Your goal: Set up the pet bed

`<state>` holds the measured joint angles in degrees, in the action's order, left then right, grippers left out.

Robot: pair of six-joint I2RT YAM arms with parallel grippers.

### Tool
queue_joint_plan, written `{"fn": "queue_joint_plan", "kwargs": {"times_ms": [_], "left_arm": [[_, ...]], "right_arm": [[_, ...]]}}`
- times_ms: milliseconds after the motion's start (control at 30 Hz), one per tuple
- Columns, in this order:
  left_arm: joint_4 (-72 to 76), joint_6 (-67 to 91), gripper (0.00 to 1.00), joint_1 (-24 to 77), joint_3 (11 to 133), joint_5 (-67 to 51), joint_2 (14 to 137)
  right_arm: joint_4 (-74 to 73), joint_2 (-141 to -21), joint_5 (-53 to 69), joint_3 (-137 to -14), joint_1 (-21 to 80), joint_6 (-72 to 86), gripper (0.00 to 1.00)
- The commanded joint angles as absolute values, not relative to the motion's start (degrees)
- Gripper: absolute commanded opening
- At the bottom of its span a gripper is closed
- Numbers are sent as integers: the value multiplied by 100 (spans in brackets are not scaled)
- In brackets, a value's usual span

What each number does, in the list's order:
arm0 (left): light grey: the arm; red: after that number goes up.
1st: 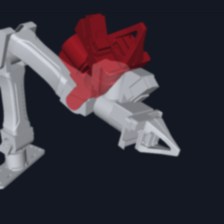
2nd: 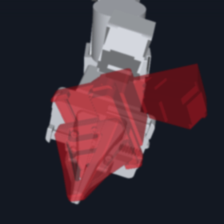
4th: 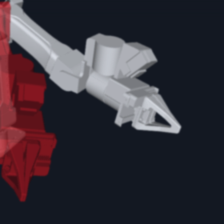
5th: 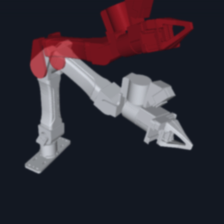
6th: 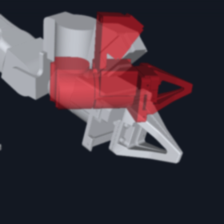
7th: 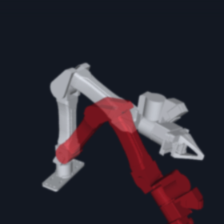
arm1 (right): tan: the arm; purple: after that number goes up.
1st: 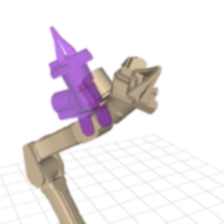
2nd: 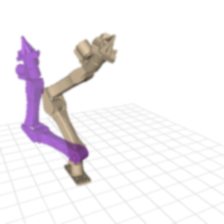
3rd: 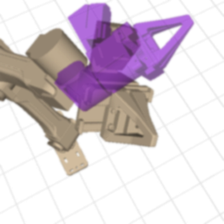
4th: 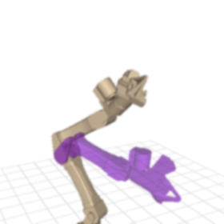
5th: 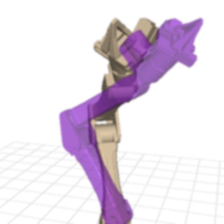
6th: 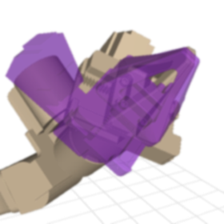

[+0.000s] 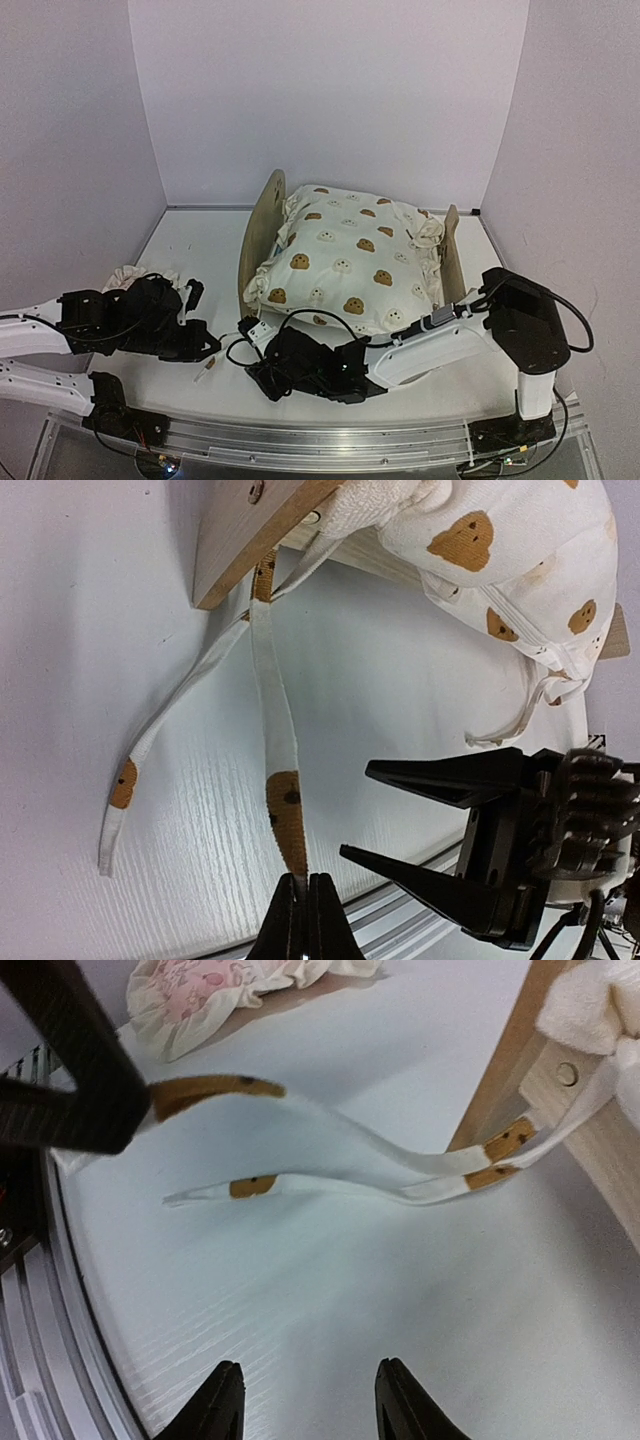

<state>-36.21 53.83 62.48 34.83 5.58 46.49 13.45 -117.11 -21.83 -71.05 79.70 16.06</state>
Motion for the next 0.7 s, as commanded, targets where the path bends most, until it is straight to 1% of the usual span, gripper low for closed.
{"fn": "queue_joint_plan", "kwargs": {"times_ms": [0, 200, 367, 667], "left_arm": [[-3277, 5316, 0, 6275, 3597, 446, 4738], [-3339, 5432, 0, 6276, 3441, 542, 4632], [-3321, 5475, 0, 6275, 3318, 544, 4672], [-3315, 5477, 0, 6275, 3175, 515, 4653]], "right_arm": [[1370, -11657, -3056, -7255, 7801, 1902, 46], [1426, -11918, -2773, -7517, 7244, 2771, 46], [1630, -12257, -2509, -7883, 7044, 2870, 46], [2134, -12760, -2590, -8304, 6943, 2980, 41]]}}
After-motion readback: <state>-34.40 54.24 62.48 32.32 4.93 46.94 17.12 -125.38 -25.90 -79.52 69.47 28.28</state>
